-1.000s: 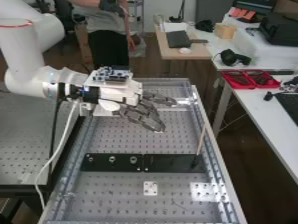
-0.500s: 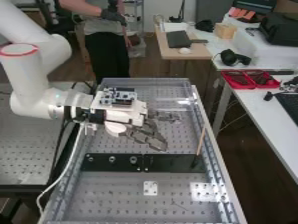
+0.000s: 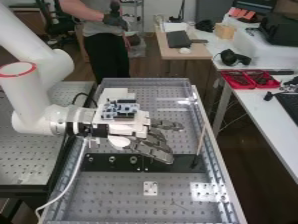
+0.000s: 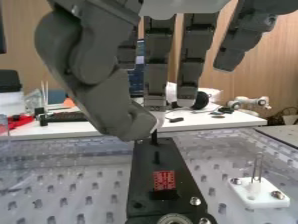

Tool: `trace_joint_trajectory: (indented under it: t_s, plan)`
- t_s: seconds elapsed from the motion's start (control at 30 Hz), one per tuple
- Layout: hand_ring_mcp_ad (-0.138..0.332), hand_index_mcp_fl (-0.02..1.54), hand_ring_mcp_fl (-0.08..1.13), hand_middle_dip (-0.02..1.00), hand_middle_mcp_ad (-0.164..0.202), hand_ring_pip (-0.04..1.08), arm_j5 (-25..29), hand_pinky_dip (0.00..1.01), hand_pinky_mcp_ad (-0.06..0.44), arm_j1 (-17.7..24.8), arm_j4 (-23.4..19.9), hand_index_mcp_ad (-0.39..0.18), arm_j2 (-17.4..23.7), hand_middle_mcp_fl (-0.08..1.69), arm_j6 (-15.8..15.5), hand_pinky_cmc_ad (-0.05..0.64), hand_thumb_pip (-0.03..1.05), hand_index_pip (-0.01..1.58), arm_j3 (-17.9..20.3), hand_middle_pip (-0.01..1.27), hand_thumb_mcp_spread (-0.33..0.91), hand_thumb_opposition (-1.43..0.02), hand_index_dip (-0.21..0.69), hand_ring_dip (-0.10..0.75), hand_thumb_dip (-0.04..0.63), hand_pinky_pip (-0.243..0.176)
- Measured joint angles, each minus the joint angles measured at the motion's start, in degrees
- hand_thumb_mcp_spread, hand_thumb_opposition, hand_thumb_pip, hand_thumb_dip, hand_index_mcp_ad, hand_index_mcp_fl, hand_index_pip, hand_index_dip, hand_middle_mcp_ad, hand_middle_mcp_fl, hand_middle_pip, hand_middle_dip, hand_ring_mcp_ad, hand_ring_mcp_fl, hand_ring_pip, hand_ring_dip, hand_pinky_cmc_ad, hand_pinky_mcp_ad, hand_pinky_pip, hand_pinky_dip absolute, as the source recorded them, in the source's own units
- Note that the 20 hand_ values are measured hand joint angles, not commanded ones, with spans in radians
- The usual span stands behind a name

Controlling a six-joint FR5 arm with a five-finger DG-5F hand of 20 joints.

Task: Grab the pcb board and place it in the clear container

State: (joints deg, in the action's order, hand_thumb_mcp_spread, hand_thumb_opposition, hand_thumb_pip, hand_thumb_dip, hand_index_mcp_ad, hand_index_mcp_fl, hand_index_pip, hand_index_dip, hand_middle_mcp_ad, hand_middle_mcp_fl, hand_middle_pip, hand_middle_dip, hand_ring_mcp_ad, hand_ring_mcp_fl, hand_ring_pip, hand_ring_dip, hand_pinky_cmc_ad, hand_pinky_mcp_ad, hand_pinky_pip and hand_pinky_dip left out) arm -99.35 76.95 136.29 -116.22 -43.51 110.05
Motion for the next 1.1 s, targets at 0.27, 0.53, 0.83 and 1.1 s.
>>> trace_joint_trajectory:
  t_s: [0.27,0.53,0.83,1.1]
  plan:
    - [0.063,0.21,0.43,0.81,-0.002,0.21,-2.2,0.19,0.216,-1.4,-0.5,-0.101,-2.6,0.4,0.1,0.302,0.79,0.12,-1.8,0.84,0.54,-0.99,0.037,0.578,0.456,0.021]
    - [0.052,0.22,0.43,0.83,-0.002,0.27,-3.6,0.19,0.215,-1.8,1.2,-0.106,-3.6,0.4,-0.3,0.316,0.78,0.1,-3.1,0.88,0.54,-0.99,0.037,0.592,0.456,0.035]
    - [0.054,0.22,0.45,0.83,-0.005,0.27,-5.1,0.2,0.215,-2.4,2.7,-0.12,-4.4,0.38,-0.6,0.333,0.76,0.1,-4.4,0.9,0.54,-0.99,0.037,0.592,0.442,0.051]
    - [0.051,0.22,0.46,0.83,-0.002,0.24,-4.9,0.2,0.215,-2.2,2.0,-0.12,-5.1,0.41,-0.9,0.328,0.75,0.1,-4.8,0.9,0.55,-0.99,0.037,0.593,0.442,0.051]
